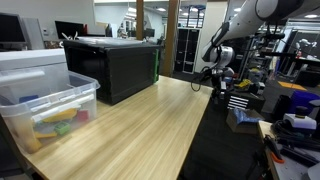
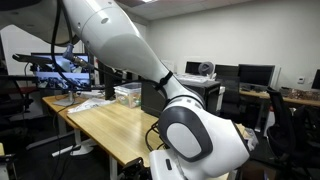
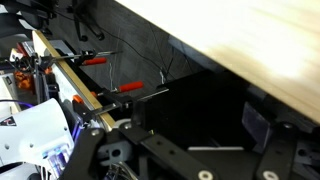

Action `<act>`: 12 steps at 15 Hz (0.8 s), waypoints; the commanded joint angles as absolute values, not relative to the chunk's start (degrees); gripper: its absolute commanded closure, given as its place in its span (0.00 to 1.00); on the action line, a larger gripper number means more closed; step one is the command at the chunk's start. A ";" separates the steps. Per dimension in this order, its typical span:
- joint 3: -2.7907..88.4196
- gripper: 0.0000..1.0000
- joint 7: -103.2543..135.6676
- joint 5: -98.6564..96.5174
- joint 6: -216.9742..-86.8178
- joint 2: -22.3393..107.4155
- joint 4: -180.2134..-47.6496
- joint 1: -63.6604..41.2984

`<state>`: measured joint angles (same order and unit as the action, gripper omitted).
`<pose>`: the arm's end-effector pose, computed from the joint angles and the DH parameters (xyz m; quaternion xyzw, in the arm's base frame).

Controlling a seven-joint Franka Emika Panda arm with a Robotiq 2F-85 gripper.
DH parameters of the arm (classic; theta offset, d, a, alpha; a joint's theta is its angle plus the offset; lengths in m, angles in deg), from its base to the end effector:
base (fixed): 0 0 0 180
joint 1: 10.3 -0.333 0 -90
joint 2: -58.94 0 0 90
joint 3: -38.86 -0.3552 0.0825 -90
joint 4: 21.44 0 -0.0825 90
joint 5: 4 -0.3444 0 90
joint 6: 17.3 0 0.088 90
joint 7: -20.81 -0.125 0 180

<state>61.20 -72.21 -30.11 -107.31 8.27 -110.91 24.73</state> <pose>0.3836 -0.4459 0.1571 0.1500 -0.9109 -0.3774 0.0729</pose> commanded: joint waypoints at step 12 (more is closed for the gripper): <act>60.09 0.00 -72.97 -30.68 -109.92 9.03 -110.85 23.15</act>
